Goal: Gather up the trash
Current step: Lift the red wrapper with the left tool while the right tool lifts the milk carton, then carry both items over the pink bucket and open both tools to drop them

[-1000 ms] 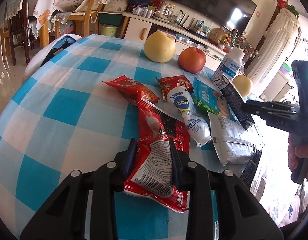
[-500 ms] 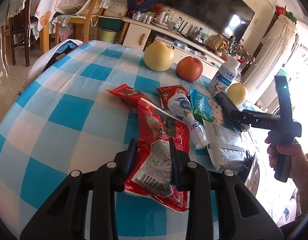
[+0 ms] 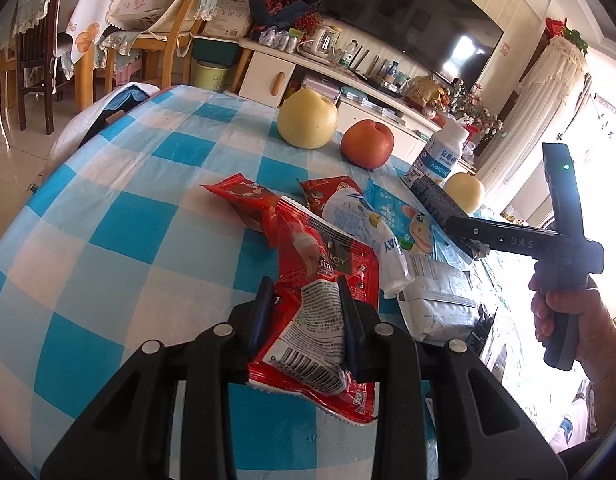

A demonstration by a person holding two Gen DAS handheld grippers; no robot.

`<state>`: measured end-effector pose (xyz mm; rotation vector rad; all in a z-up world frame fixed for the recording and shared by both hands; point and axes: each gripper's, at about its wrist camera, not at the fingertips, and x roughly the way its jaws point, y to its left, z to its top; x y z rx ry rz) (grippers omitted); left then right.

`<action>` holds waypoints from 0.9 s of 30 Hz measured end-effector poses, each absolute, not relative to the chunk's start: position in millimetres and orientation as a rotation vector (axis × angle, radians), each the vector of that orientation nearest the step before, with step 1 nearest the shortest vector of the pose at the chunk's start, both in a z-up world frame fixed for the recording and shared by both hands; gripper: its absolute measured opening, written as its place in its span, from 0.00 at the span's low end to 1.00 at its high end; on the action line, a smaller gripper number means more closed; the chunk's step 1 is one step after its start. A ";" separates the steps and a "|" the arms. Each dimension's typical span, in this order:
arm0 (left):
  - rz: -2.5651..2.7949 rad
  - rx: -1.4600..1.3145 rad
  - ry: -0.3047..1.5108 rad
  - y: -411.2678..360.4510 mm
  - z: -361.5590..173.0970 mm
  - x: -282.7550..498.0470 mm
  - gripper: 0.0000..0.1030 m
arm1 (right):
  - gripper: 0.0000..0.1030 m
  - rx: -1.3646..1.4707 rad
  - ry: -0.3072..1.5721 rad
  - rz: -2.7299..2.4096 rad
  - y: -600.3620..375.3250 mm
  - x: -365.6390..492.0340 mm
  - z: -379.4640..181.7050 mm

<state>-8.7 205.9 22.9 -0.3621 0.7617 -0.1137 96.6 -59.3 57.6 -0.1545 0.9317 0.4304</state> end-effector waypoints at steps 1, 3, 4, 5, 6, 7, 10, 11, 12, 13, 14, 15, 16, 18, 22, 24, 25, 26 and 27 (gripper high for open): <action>-0.111 -0.366 0.756 207.6 24.0 -10.0 0.32 | 0.65 -0.157 0.919 0.423 -57.7 93.9 61.9; -0.110 -0.375 0.745 211.4 26.0 -12.3 0.32 | 0.65 -0.144 0.893 0.420 -57.3 88.0 72.6; -0.109 -0.378 0.739 213.2 27.1 -13.8 0.32 | 0.65 -0.136 0.883 0.418 -57.2 85.7 77.5; -0.106 -0.379 0.731 215.3 28.7 -15.3 0.32 | 0.65 -0.124 0.873 0.418 -57.1 82.5 82.7; -0.101 -0.379 0.725 217.5 30.1 -16.9 0.32 | 0.65 -0.113 0.867 0.420 -56.4 79.8 86.8; -0.095 -0.380 0.718 220.0 31.4 -18.7 0.32 | 0.65 -0.102 0.861 0.423 -55.9 76.6 91.1; -0.075 -0.387 0.698 229.1 35.9 -24.8 0.32 | 0.65 -0.074 0.850 0.440 -51.0 64.7 103.0; -0.067 -0.390 0.691 231.9 37.4 -26.5 0.32 | 0.65 -0.068 0.844 0.455 -47.5 59.6 107.0; -0.060 -0.393 0.681 235.4 39.3 -29.1 0.32 | 0.65 -0.065 0.840 0.472 -43.2 54.3 110.6; -0.053 -0.395 0.674 238.6 40.6 -31.3 0.32 | 0.65 -0.064 0.838 0.484 -38.4 50.2 114.0; -0.044 -0.394 0.667 241.4 42.1 -33.3 0.32 | 0.65 -0.064 0.836 0.501 -32.6 44.7 116.7; -0.035 -0.394 0.659 244.9 43.8 -35.7 0.32 | 0.65 -0.067 0.832 0.515 -26.4 39.8 119.2; -0.026 -0.394 0.652 247.9 45.1 -37.8 0.32 | 0.65 -0.073 0.827 0.528 -19.9 35.0 121.4; -0.001 -0.397 0.634 255.4 48.5 -42.9 0.32 | 0.65 -0.079 0.816 0.558 -7.5 25.3 126.7; 0.082 -0.389 0.587 271.8 55.8 -58.0 0.32 | 0.65 -0.064 0.800 0.621 17.0 7.5 136.4; 0.126 -0.394 0.558 281.7 60.0 -66.0 0.32 | 0.65 -0.060 0.799 0.655 30.9 -0.9 139.5; 0.145 -0.400 0.545 286.7 61.8 -69.3 0.32 | 0.65 -0.065 0.797 0.669 38.3 -5.3 140.0; 0.167 -0.405 0.532 291.7 63.6 -72.6 0.32 | 0.65 -0.074 0.795 0.679 46.2 -9.8 140.4; 0.199 -0.409 0.516 298.0 66.1 -77.2 0.32 | 0.65 -0.079 0.794 0.689 53.4 -13.8 140.8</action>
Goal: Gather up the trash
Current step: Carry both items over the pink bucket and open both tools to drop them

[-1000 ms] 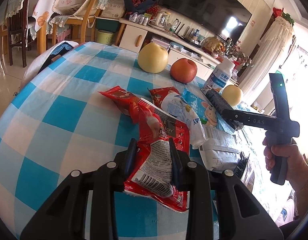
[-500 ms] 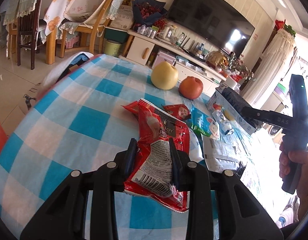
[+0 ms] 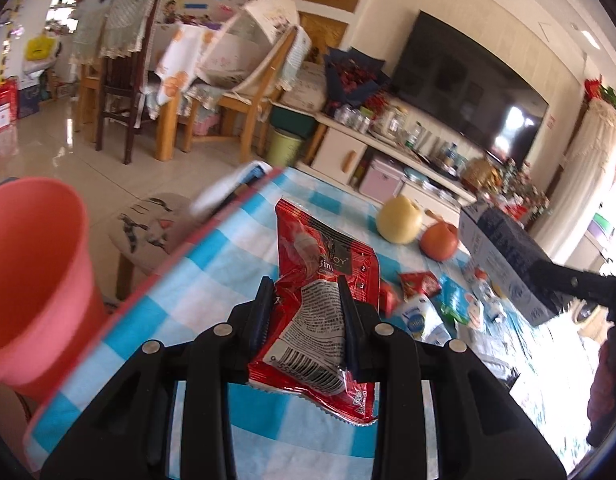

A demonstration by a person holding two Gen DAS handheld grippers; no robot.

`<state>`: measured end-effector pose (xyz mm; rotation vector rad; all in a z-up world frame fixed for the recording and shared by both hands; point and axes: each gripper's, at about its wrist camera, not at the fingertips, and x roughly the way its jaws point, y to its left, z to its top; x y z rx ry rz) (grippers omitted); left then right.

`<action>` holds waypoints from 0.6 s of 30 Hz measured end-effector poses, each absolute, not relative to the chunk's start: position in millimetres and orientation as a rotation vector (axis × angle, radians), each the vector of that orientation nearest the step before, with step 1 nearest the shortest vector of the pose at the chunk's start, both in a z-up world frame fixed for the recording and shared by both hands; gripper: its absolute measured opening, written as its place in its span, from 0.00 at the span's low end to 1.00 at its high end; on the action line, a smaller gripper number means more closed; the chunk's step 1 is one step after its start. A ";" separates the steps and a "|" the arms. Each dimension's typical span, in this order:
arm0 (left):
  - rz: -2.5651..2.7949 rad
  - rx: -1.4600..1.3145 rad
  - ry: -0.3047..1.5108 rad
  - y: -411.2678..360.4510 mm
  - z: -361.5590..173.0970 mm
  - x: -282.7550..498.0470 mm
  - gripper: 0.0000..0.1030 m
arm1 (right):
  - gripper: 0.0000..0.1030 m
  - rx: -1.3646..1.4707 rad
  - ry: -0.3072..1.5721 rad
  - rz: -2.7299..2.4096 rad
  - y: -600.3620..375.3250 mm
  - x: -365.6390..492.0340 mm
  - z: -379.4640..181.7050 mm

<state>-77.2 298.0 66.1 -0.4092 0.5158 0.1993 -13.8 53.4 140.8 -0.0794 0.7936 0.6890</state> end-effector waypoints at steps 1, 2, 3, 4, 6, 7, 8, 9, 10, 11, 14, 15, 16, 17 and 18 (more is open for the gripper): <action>0.219 -0.412 0.505 303.4 67.8 -80.3 0.32 | 0.65 -0.080 0.794 0.704 61.3 -18.0 140.7; 0.241 -0.418 0.495 308.7 69.9 -84.0 0.32 | 0.65 -0.082 0.797 0.723 70.8 -22.6 139.8; 0.270 -0.424 0.482 315.0 71.6 -88.1 0.32 | 0.65 -0.090 0.798 0.735 80.2 -26.5 139.2; 0.298 -0.429 0.471 320.7 72.9 -92.2 0.32 | 0.65 -0.106 0.798 0.748 91.2 -31.5 137.8; 0.358 -0.443 0.449 332.8 75.5 -101.2 0.32 | 0.65 -0.123 0.803 0.776 110.7 -40.9 133.5; 0.382 -0.452 0.438 338.5 77.0 -105.4 0.32 | 0.65 -0.124 0.809 0.791 120.2 -44.1 131.5; 0.411 -0.462 0.424 344.6 78.9 -110.2 0.32 | 0.65 -0.124 0.816 0.807 131.0 -47.9 129.2; 0.450 -0.470 0.405 352.5 81.1 -116.2 0.32 | 0.65 -0.126 0.821 0.822 141.1 -52.1 126.9; 0.491 -0.480 0.384 361.7 84.3 -124.1 0.32 | 0.65 -0.128 0.824 0.838 152.7 -56.6 124.8; 0.516 -0.489 0.370 367.9 86.1 -129.3 0.32 | 0.65 -0.123 0.828 0.853 162.5 -58.9 123.4; 0.613 -0.533 0.337 393.3 88.6 -145.9 0.32 | 0.65 -0.080 0.838 0.913 193.7 -64.3 122.5; 0.644 -0.554 0.332 402.3 88.0 -151.1 0.32 | 0.65 -0.067 0.840 0.930 205.0 -65.9 122.7; 0.667 -0.574 0.330 410.1 87.4 -155.4 0.32 | 0.65 -0.060 0.842 0.952 219.0 -68.3 123.0; 0.688 -0.595 0.329 418.2 86.6 -158.9 0.32 | 0.65 -0.059 0.846 0.974 231.8 -69.8 123.4; 0.716 -0.614 0.328 427.0 85.9 -164.4 0.32 | 0.65 -0.061 0.849 0.991 241.9 -71.6 123.5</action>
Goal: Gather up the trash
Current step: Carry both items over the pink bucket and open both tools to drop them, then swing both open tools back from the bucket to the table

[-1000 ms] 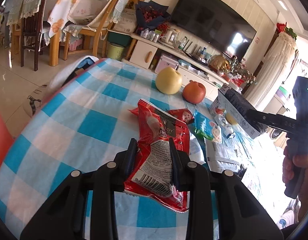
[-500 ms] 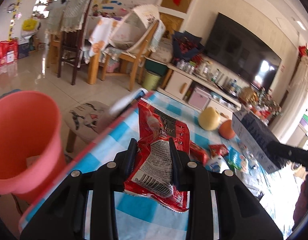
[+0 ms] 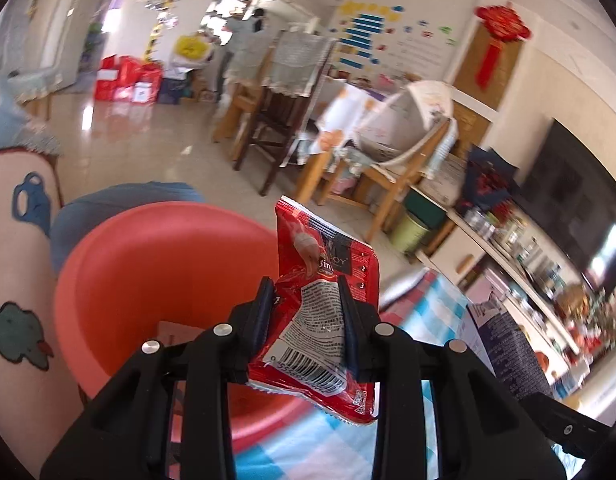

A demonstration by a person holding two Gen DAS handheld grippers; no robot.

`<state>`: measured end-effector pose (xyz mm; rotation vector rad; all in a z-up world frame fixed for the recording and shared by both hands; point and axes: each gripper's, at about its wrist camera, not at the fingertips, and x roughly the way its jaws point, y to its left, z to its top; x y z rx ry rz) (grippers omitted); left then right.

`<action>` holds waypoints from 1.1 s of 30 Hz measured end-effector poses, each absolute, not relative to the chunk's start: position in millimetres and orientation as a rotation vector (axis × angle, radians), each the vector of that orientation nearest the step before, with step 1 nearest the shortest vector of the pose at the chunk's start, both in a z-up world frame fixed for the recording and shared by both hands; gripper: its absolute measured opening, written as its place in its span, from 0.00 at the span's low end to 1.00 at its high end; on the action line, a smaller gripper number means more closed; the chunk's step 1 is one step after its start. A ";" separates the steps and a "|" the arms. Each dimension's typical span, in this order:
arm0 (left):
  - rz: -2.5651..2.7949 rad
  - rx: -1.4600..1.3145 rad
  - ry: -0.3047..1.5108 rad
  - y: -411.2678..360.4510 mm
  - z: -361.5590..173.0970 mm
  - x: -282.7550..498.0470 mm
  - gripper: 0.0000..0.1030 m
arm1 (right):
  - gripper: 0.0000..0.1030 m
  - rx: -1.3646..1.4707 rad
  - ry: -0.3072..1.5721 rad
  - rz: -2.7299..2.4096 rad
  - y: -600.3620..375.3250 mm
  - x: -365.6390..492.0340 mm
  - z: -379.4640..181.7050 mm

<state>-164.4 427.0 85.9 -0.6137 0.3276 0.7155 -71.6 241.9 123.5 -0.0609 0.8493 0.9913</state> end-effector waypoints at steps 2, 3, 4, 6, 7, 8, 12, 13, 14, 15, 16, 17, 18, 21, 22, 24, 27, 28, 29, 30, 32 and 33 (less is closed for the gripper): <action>0.758 -0.649 0.324 442.4 84.1 -171.5 0.32 | 0.65 -0.074 0.855 1.029 268.1 -76.1 123.4; 0.786 -0.672 0.323 451.2 82.4 -176.6 0.32 | 0.65 -0.078 0.858 1.045 279.7 -77.6 123.2; 0.808 -0.694 0.325 459.8 80.0 -182.0 0.32 | 0.65 -0.083 0.860 1.061 291.6 -79.5 123.1; 0.837 -0.732 0.331 472.9 75.3 -189.0 0.32 | 0.66 -0.091 0.864 1.086 310.9 -79.4 121.5; 0.850 -0.750 0.336 478.9 73.0 -192.7 0.32 | 0.66 -0.093 0.869 1.098 320.5 -80.2 120.3; 0.859 -0.762 0.337 482.2 69.9 -195.1 0.32 | 0.66 -0.091 0.879 1.109 328.8 -80.1 118.3; 0.890 -0.780 0.327 495.3 66.8 -203.6 0.34 | 0.66 -0.070 0.930 1.138 356.6 -78.5 105.6; 0.894 -0.783 0.326 497.5 66.0 -205.3 0.34 | 0.66 -0.065 0.946 1.147 361.5 -77.9 102.8; 0.898 -0.787 0.320 497.7 65.4 -207.4 0.34 | 0.66 -0.060 0.972 1.158 367.1 -77.3 98.6; 0.902 -0.787 0.315 499.7 65.4 -208.4 0.34 | 0.66 -0.044 0.985 1.149 369.5 -75.6 95.6; 0.909 -0.790 0.312 501.0 65.1 -210.1 0.35 | 0.66 -0.045 0.992 1.130 369.9 -74.2 93.0; 0.911 -0.793 0.310 501.6 64.0 -210.6 0.40 | 0.66 -0.047 1.001 1.117 370.9 -72.6 90.1; 0.915 -0.794 0.309 500.8 63.8 -207.7 0.46 | 0.66 -0.038 1.006 1.116 370.3 -72.2 89.0; 0.924 -0.778 0.305 499.9 65.8 -205.6 0.60 | 0.73 0.003 0.994 1.101 356.3 -71.0 86.8; 0.927 -0.766 0.296 497.2 67.6 -205.6 0.62 | 0.74 0.007 0.984 1.087 350.5 -70.8 88.1; 0.937 -0.734 0.289 490.9 70.9 -202.2 0.76 | 0.76 0.007 0.966 1.064 337.3 -69.8 88.8; 0.938 -0.680 0.288 483.0 77.8 -195.0 0.83 | 0.78 -0.012 0.940 1.023 319.5 -71.9 91.3; 0.934 -0.663 0.283 479.5 79.4 -193.6 0.83 | 0.79 -0.024 0.933 1.005 313.6 -73.4 92.8; 0.930 -0.644 0.284 474.3 80.6 -191.8 0.86 | 0.80 -0.037 0.924 0.983 306.1 -74.8 94.2; 0.929 -0.627 0.288 471.0 81.8 -189.6 0.88 | 0.84 -0.048 0.917 0.961 297.9 -76.4 96.0; 0.923 -0.583 0.294 462.5 84.4 -184.4 0.89 | 0.87 -0.067 0.901 0.926 281.6 -80.9 98.2; 0.918 -0.565 0.297 458.7 85.5 -182.2 0.90 | 0.87 -0.077 0.891 0.914 274.1 -82.2 98.5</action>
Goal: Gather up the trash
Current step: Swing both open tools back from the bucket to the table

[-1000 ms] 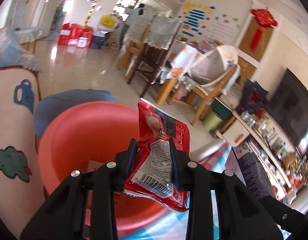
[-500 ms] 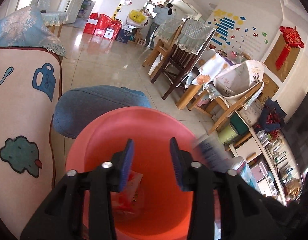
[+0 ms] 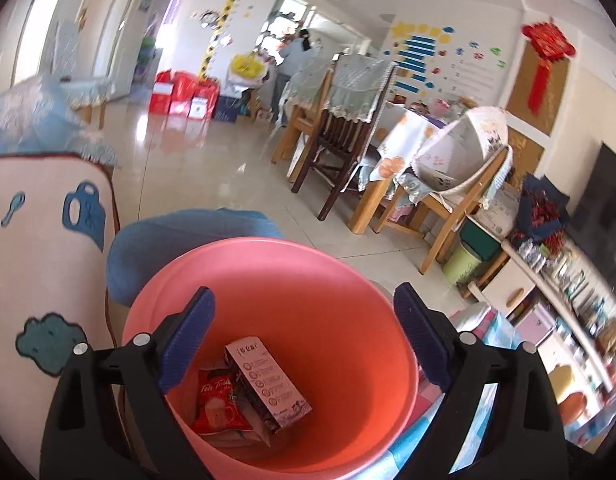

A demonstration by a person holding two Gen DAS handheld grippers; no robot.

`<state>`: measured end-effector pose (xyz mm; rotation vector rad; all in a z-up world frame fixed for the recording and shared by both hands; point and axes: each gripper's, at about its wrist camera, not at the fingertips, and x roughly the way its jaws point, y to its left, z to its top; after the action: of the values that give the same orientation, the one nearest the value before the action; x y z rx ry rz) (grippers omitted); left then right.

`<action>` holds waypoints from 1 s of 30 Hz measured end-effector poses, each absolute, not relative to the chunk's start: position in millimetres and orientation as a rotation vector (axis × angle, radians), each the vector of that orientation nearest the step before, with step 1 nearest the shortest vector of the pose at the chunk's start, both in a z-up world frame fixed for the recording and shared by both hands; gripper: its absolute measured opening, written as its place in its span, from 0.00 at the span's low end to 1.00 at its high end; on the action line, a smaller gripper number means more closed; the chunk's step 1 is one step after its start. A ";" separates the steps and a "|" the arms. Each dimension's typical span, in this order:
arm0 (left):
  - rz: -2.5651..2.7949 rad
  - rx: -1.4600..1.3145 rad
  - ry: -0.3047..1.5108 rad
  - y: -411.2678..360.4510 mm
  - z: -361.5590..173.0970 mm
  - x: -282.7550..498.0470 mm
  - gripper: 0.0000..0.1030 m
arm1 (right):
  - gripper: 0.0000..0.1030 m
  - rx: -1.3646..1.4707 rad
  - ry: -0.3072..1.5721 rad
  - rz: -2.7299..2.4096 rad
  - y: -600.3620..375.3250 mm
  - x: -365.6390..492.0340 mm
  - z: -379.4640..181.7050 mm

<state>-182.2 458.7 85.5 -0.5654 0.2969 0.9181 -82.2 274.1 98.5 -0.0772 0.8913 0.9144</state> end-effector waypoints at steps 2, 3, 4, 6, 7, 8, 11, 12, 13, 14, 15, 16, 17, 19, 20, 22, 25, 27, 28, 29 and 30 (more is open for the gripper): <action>0.902 -0.527 0.304 449.4 88.0 -177.1 0.92 | 0.87 -0.107 0.870 0.887 258.9 -84.5 100.0; 0.890 -0.501 0.307 443.6 88.8 -174.2 0.93 | 0.87 -0.126 0.860 0.871 251.6 -86.5 100.9; 0.877 -0.481 0.311 439.2 89.6 -171.7 0.93 | 0.87 -0.140 0.853 0.857 244.7 -87.5 100.1; 0.852 -0.440 0.323 430.3 91.8 -166.1 0.94 | 0.87 -0.165 0.845 0.840 230.0 -89.3 101.3; 0.842 -0.423 0.326 425.6 92.4 -163.9 0.94 | 0.87 -0.179 0.841 0.831 222.1 -91.4 101.7; 0.831 -0.408 0.329 421.3 93.2 -161.6 0.94 | 0.87 -0.193 0.837 0.822 217.1 -89.9 102.8; 0.790 -0.362 0.338 407.0 93.8 -154.9 0.94 | 0.87 -0.234 0.817 0.791 201.1 -95.6 106.3; 0.770 -0.348 0.343 401.8 93.9 -152.3 0.94 | 0.87 -0.242 0.810 0.786 195.3 -98.2 108.2; 0.760 -0.338 0.344 397.5 94.2 -150.6 0.94 | 0.87 -0.247 0.802 0.779 188.9 -99.4 109.5; 0.749 -0.327 0.344 393.2 94.3 -149.1 0.94 | 0.87 -0.248 0.795 0.769 182.0 -100.5 111.2; 0.736 -0.316 0.345 388.2 94.3 -147.4 0.94 | 0.87 -0.243 0.790 0.762 175.2 -100.8 113.2; 0.725 -0.305 0.346 383.3 93.9 -146.1 0.94 | 0.88 -0.238 0.788 0.758 170.4 -100.1 114.4; 0.717 -0.295 0.346 379.0 93.9 -144.7 0.94 | 0.88 -0.230 0.785 0.753 163.9 -99.6 116.5; 0.693 -0.278 0.352 368.6 93.1 -141.4 0.94 | 0.88 -0.219 0.774 0.742 156.4 -99.2 121.3; 0.684 -0.274 0.357 365.4 92.5 -140.4 0.94 | 0.88 -0.213 0.770 0.738 151.5 -98.8 123.1; 0.658 -0.261 0.370 355.8 90.7 -136.7 0.94 | 0.88 -0.206 0.770 0.733 144.6 -98.5 126.2; 0.626 -0.230 0.396 342.4 88.6 -130.7 0.95 | 0.88 -0.208 0.771 0.723 133.4 -99.1 128.0; 0.607 -0.208 0.408 332.1 88.0 -127.0 0.95 | 0.89 -0.216 0.769 0.714 126.7 -99.9 128.8; 0.599 -0.199 0.411 328.6 88.1 -125.8 0.95 | 0.89 -0.217 0.766 0.712 123.1 -100.3 128.5; 0.589 -0.190 0.413 323.7 87.8 -124.5 0.95 | 0.89 -0.217 0.763 0.709 118.5 -100.7 128.6; 0.581 -0.185 0.415 320.1 87.6 -122.4 0.95 | 0.89 -0.215 0.760 0.707 113.8 -101.3 128.8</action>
<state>-122.4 320.1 87.6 -0.1847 0.4151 0.5807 -101.3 113.8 128.8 -0.2150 0.7602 0.7069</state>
